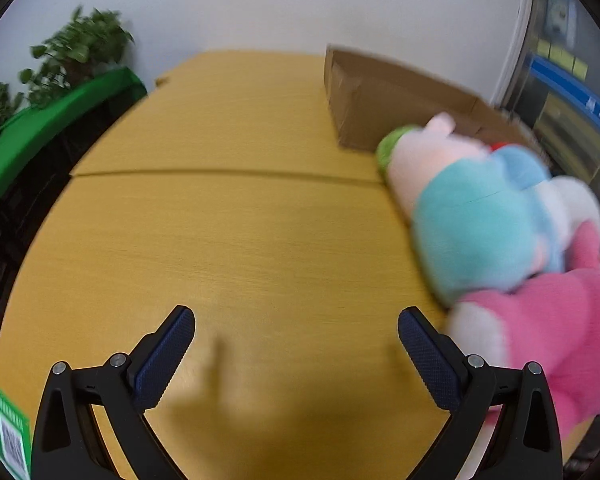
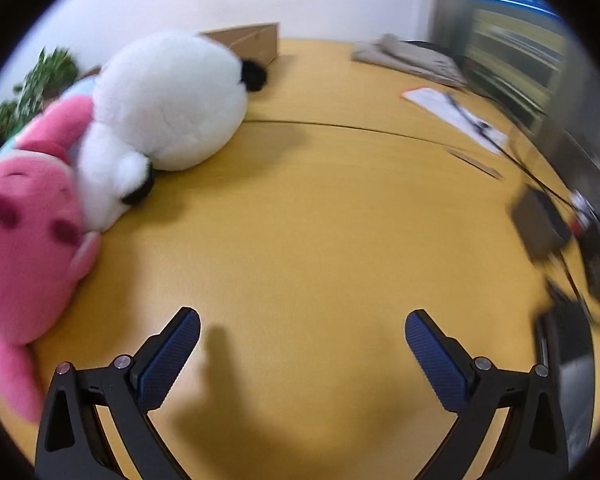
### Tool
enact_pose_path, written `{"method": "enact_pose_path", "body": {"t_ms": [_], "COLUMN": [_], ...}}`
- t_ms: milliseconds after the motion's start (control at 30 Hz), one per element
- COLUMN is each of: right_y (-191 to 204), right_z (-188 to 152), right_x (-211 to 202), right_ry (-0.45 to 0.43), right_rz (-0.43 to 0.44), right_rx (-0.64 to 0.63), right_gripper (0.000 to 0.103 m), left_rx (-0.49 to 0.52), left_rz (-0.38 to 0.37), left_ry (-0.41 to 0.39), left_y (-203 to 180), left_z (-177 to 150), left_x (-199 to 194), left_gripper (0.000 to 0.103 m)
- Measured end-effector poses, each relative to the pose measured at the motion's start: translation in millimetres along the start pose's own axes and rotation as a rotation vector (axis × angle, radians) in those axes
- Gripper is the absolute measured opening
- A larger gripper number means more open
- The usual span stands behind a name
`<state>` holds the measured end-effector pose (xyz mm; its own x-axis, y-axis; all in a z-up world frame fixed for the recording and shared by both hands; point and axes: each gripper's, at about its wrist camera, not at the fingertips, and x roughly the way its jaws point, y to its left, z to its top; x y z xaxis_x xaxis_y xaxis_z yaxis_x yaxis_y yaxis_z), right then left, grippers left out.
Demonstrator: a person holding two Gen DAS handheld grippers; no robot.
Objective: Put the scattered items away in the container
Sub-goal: 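Move both tools to the pink bear, fingers on either side of its body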
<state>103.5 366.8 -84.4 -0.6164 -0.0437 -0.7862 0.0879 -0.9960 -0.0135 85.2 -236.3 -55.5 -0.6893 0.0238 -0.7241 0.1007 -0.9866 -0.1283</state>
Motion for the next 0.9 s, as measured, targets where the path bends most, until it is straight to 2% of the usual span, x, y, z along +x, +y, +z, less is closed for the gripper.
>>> {"method": "enact_pose_path", "body": {"t_ms": [67, 133, 233, 300, 400, 567, 833, 900], "right_y": [4.5, 15.7, 47.1, 76.7, 114.3, 151.2, 158.3, 160.0], "right_z": [-2.5, 1.6, 8.9, 12.6, 16.7, 9.7, 7.1, 7.1], "right_x": [-29.1, -56.8, -80.5, -93.2, -105.0, -101.7, -93.5, -91.6], "right_ry": [-0.058, -0.130, -0.187, -0.229, -0.272, -0.209, -0.174, -0.175], "right_rz": [0.018, 0.063, 0.122, 0.119, 0.139, 0.190, 0.104, 0.078], "right_rx": [0.049, 0.109, 0.123, 0.083, 0.035, 0.033, 0.034, 0.025], "right_gripper": [0.102, 0.102, 0.102, 0.102, 0.102, 0.102, 0.102, 0.102], "left_rx": [-0.016, -0.032, -0.044, -0.008, 0.052, 0.060, 0.065, 0.084], "left_rz": [0.024, 0.037, -0.016, -0.066, -0.086, -0.055, -0.088, -0.125], "left_ry": [-0.088, -0.116, -0.092, -0.065, -0.028, -0.027, -0.061, -0.073], "left_y": [-25.3, -45.5, -81.1, -108.5, -145.1, -168.9, -171.8, -175.9], "left_z": [-5.8, -7.6, -10.6, -16.7, -31.2, -40.2, -39.0, -41.6], "left_x": [-33.8, -51.8, -61.9, -60.9, -59.7, -65.5, -81.2, -85.1], "left_gripper": [0.103, 0.103, 0.103, 0.103, 0.103, 0.103, 0.103, 0.103]}}
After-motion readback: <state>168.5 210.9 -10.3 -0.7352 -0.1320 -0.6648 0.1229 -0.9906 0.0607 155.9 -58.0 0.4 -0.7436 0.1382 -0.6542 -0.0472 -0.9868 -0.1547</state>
